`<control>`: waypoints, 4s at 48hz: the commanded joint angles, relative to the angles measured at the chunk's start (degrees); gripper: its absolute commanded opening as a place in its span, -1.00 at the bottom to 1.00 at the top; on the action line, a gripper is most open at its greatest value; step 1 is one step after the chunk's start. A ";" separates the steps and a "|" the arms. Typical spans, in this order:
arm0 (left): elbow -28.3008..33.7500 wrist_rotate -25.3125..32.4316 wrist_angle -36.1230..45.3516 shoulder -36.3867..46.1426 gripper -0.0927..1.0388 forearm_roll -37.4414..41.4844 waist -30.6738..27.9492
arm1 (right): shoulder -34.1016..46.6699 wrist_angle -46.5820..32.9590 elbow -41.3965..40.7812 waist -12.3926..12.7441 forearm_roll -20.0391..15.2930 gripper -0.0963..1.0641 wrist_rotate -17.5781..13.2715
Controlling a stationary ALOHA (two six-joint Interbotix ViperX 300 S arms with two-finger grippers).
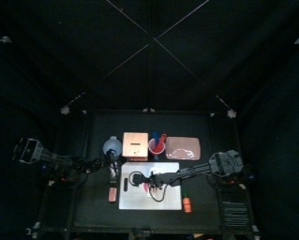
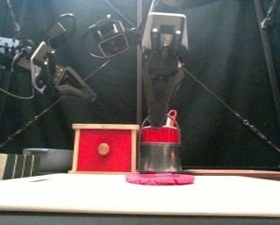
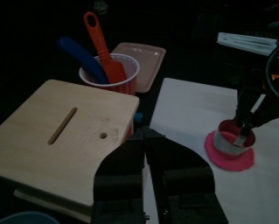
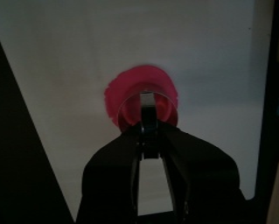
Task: Get the cutter from the drawer then cut the dough then place the extra dough in the bowl
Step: Cut the dough
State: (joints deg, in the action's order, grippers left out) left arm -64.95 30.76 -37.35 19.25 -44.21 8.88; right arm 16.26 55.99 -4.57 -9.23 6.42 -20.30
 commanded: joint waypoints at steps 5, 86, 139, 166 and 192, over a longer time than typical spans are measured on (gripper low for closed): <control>0.62 0.09 -0.53 0.35 -0.16 -0.18 -0.18 | -1.05 -0.09 1.23 0.26 -0.62 0.15 0.00; 1.49 0.09 -0.53 -0.09 -0.16 -1.41 -0.09 | -1.58 1.32 5.63 -0.97 6.06 0.84 -1.49; 5.80 -2.64 -10.28 -2.90 -0.11 16.35 11.43 | -37.62 -73.39 -48.43 4.75 9.84 0.84 -0.53; 11.60 -18.11 -24.52 -27.95 0.84 16.87 12.30 | -21.53 -105.03 -54.58 5.01 -9.40 0.84 22.76; 14.77 -17.75 -16.17 -30.94 0.84 16.96 9.23 | -3.87 -120.15 -50.54 -7.65 -27.60 0.84 25.14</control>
State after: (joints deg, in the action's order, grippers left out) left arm -51.68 12.83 -53.96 -11.95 -27.51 19.07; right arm 13.01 -63.54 -56.43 -16.70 -20.57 4.75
